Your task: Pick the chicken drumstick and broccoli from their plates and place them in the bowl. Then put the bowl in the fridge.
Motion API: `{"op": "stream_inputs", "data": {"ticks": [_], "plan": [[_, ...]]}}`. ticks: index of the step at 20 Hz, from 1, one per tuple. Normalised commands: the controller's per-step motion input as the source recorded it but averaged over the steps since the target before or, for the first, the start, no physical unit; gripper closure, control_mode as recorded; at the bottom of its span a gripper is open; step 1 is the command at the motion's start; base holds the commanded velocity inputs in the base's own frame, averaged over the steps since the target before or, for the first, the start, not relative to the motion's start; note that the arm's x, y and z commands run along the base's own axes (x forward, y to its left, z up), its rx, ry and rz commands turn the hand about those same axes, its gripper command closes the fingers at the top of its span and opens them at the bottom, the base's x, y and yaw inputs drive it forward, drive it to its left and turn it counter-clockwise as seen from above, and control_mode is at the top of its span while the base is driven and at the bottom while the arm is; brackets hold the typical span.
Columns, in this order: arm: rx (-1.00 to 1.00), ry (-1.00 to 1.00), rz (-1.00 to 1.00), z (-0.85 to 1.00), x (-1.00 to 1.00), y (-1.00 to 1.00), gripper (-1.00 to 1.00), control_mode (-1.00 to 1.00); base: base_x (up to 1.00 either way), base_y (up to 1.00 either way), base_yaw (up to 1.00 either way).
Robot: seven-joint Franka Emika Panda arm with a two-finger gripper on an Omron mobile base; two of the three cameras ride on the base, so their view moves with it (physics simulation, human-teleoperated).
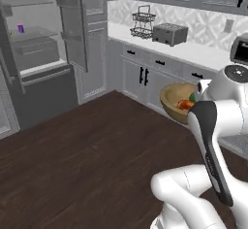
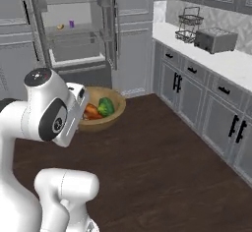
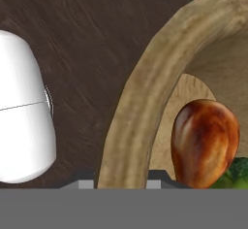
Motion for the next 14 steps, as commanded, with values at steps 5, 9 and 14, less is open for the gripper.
{"op": "stream_inputs", "data": {"ticks": [5, 9, 14], "plan": [[0.00, 0.00, 0.00, 0.00, 0.00, 0.00, 1.00, 1.00, 1.00, -0.20, 0.70], [0.00, 0.00, 0.00, 0.00, 0.00, 0.00, 1.00, 1.00, 1.00, -0.22, 0.62], [0.00, 0.00, 0.00, 0.00, 0.00, 0.00, 1.00, 1.00, 1.00, -0.55, 0.41]]}}
